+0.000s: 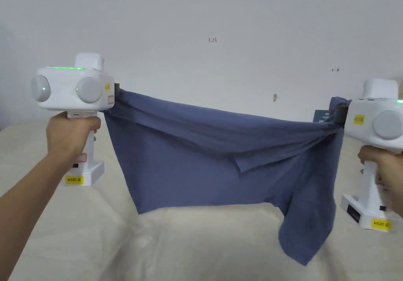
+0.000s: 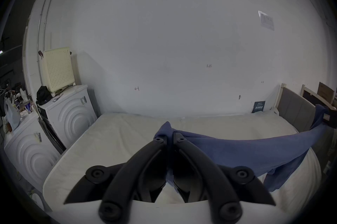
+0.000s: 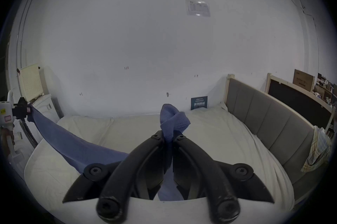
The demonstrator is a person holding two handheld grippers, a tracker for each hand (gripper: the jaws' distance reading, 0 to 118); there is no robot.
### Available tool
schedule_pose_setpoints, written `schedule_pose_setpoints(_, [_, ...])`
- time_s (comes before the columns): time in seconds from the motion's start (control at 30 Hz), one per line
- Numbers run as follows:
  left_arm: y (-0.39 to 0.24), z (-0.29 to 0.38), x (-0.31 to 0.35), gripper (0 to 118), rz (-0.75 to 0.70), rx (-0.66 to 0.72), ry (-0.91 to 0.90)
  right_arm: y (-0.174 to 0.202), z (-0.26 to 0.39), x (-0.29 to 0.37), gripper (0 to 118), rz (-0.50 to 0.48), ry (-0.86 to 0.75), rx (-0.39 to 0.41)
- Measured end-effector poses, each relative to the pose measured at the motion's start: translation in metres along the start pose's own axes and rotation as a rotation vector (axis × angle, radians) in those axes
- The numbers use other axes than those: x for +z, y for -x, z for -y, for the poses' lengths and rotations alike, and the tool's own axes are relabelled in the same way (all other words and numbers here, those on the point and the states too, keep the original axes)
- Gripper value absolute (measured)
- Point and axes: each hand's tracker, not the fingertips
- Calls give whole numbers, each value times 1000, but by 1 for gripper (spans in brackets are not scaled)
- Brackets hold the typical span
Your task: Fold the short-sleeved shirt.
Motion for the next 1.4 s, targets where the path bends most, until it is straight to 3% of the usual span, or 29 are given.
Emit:
schedule_pose_setpoints(0.23, [9,78,-11,5,3,-2,121,-5,65,-8,6,-2,102,-10])
schedule_pose_setpoints(0.4, [15,132,19,5,32,10,182,-17,116,13,6,-7,167,-2])
schedule_pose_setpoints(0.63, [28,218,103,5,65,-35,269,-39,192,83,6,-26,249,-33])
schedule_pose_setpoints(1.03, [62,397,220,5,45,47,542,-65,340,213,6,9,416,-121])
schedule_pose_setpoints(1.2, [67,448,224,5,22,61,677,-66,392,224,6,65,547,-139])
schedule_pose_setpoints(1.33, [63,476,208,5,1,91,792,-63,425,211,6,98,651,-94])
schedule_pose_setpoints(1.4, [63,473,210,5,-16,98,746,-63,429,208,6,95,671,-109])
